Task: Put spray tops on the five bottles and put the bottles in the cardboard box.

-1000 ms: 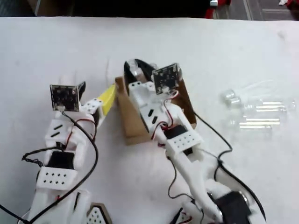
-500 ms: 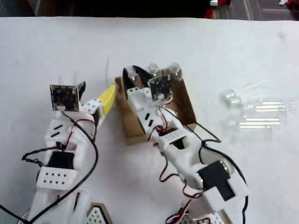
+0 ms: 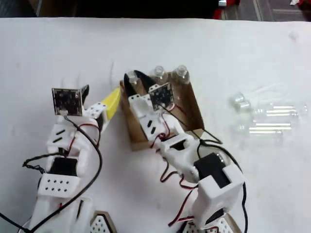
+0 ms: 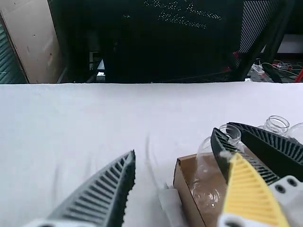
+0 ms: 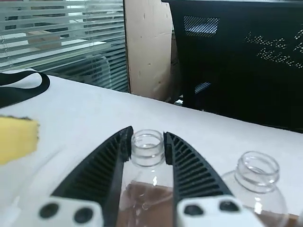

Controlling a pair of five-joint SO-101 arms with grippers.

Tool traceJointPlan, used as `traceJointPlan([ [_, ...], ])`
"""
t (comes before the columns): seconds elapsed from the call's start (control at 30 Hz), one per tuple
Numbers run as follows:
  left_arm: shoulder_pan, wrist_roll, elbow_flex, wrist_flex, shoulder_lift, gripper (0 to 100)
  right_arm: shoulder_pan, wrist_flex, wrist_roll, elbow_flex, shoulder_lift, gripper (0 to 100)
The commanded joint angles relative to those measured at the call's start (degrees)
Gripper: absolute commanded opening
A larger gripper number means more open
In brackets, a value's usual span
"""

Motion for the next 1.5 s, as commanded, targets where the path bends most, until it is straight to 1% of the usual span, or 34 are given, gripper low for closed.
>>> traceJointPlan([
  [0.0, -0.31, -0.44, -0.35, -1.41, -1.54, 29, -0.13, -1.71, 0.97, -2.64, -0.31, 1.5],
  [0.67, -0.31, -0.44, -0.35, -1.05, -1.54, 29, 0.04, -1.36, 0.70, -3.69, -0.13, 1.5],
  [0.93, -0.31, -0.44, -0.35, -1.05, -1.54, 29, 0.48, -1.80, 0.88, -7.21, 6.46, 1.5],
  [1.47, -0.31, -0.44, -0.35, -1.05, -1.54, 29, 2.24, -1.80, 0.62, -7.82, 6.73, 1.5],
])
